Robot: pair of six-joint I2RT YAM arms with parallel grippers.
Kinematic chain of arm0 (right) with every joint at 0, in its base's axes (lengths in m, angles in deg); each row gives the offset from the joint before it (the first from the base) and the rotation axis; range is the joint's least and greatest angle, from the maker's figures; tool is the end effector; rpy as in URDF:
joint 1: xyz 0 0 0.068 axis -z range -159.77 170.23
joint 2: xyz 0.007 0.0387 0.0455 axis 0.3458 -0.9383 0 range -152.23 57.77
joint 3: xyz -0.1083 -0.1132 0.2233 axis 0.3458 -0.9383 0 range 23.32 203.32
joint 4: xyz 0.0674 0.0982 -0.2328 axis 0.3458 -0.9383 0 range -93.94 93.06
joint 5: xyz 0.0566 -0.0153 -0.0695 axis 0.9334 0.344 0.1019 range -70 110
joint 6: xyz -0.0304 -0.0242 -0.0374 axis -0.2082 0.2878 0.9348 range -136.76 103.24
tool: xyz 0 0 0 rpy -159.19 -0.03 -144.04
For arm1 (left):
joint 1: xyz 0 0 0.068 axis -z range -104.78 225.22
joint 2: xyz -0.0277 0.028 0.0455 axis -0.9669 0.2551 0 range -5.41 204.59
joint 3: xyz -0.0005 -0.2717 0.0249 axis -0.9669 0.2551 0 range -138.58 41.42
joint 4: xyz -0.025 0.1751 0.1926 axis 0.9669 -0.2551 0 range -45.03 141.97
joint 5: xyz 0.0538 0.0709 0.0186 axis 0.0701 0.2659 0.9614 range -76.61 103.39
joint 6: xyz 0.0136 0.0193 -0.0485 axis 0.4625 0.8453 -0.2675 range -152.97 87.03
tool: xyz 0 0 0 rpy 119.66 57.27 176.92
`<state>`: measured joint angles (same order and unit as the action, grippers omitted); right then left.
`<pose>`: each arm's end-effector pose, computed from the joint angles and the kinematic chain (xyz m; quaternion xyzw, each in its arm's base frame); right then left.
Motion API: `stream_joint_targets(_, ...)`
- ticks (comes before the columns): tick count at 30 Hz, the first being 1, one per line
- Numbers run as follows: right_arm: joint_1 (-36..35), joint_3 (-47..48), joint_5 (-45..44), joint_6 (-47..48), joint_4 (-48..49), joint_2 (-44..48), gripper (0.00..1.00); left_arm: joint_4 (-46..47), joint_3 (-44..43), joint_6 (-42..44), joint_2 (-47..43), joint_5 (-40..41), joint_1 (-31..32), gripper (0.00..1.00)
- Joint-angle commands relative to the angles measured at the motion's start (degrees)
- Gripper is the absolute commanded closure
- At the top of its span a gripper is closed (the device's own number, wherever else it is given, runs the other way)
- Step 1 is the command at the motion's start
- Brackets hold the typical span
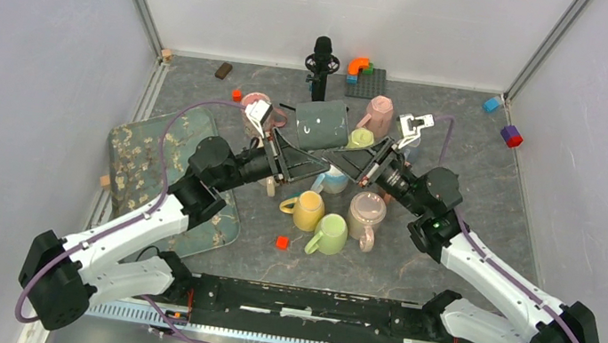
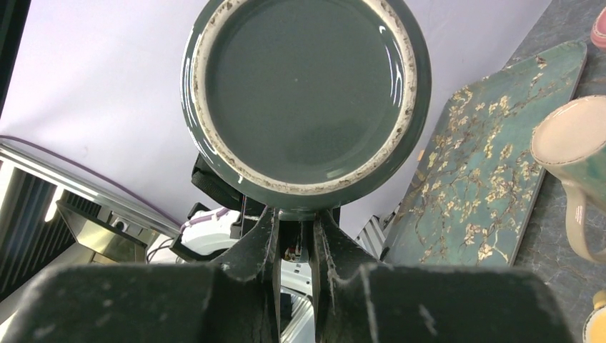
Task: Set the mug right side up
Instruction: Turn over the cup at the center of the board.
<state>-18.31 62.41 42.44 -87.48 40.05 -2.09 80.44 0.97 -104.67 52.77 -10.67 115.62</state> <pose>0.1796 0.1605 0.3408 0.0136 0.6089 0.7073 0.3589 0.1712 -0.1647 0.3402 -0.0137 0.6440 -0.6991 0.3104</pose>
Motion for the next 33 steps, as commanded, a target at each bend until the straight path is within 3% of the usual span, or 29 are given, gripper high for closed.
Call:
stream_joint_targets(1, -1.98, 0.41, 0.77, 2.18, 3.89, 0.43, 1.0, 1.47, -2.97, 3.0, -1.84, 4.65, -0.75, 0.86)
stream_joint_targets(5, -2.17, -0.8, -0.26, 4.44, 1.76, 0.89, 1.0, 0.04, -3.15, 4.92, -2.87, 5.66, -0.84, 0.98)
stream_joint_targets(9, -2.21, -1.36, -1.56, 7.06, -1.32, 1.56, 1.0, -2.69, -3.17, 7.49, -4.5, 6.9, -0.97, 0.98)
stream_joint_targets(22, -2.29, -1.04, -4.45, 12.88, -6.52, 1.3, 0.63, -15.88, -5.51, 15.79, -8.44, 14.8, -1.03, 0.98)
stream_joint_targets(33, -2.9, 0.71, -4.18, 13.91, -5.5, -3.7, 0.58, -23.72, -8.34, 20.55, -9.38, 19.68, -0.99, 0.98)
